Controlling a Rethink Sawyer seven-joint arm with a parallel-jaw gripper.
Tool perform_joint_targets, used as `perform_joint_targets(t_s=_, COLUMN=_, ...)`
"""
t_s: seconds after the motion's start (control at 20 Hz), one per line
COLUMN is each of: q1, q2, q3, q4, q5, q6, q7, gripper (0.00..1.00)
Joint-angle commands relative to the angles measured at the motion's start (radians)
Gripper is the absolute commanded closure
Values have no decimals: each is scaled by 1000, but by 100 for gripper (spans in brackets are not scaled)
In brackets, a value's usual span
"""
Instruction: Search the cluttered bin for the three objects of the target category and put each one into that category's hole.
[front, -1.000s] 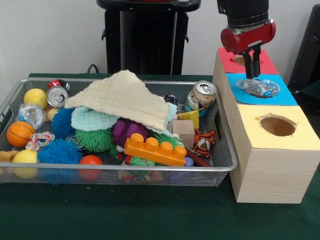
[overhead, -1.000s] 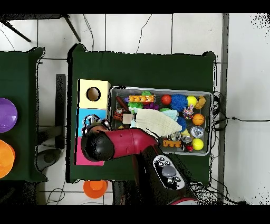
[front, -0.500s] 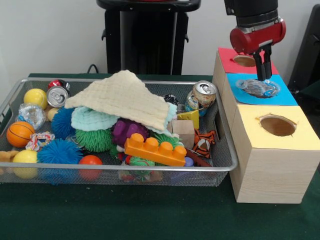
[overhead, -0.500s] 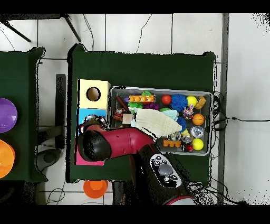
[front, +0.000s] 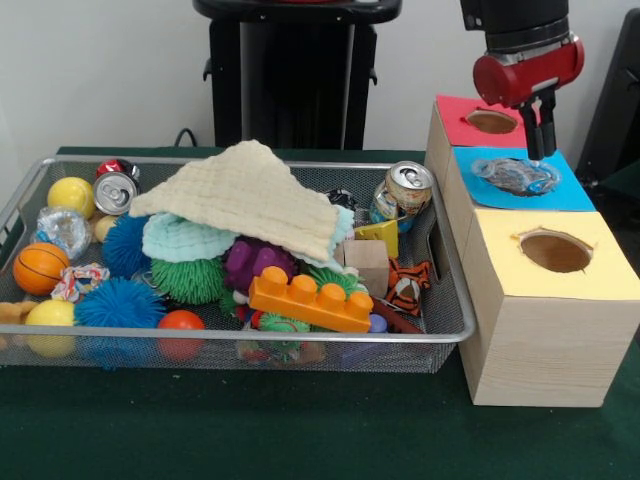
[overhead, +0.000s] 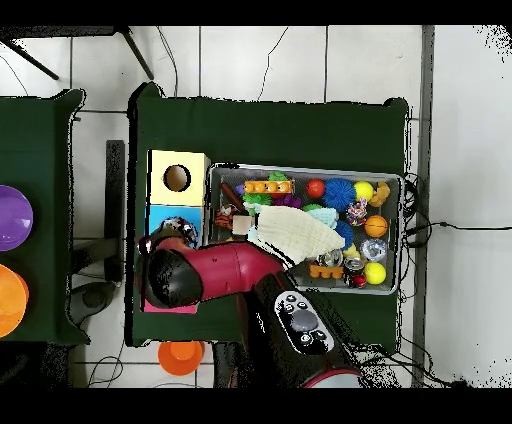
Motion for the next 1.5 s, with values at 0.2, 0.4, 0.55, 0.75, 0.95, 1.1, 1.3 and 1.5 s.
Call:
perform_joint_targets(t_s=0.2, q1=31, q2=16, q3=-27, q4=0, q5=-20, q6=46, q7=133, gripper=100)
perform_joint_targets(t_s=0.4, q1=41, q2=10, q3=-52, q4=-7, q5=-29, q6=43, q7=130, gripper=100)
perform_joint_targets(t_s=0.55, q1=53, q2=8, q3=-72, q4=-12, q5=-33, q6=42, q7=130, gripper=100)
perform_joint_targets(t_s=0.75, q1=73, q2=0, q3=-107, q4=-17, q5=-38, q6=45, q7=130, gripper=100)
perform_joint_targets(t_s=0.95, q1=94, q2=-11, q3=-145, q4=-33, q5=-42, q6=54, q7=126, gripper=100)
perform_joint_targets(t_s=1.1, q1=112, q2=-13, q3=-178, q4=-45, q5=-45, q6=65, q7=123, gripper=100)
perform_joint_targets(t_s=1.3, q1=124, q2=-17, q3=-197, q4=-52, q5=-43, q6=56, q7=119, gripper=100)
perform_joint_targets(t_s=1.5, q1=133, q2=-10, q3=-211, q4=-59, q5=-43, q6=49, q7=116, gripper=100)
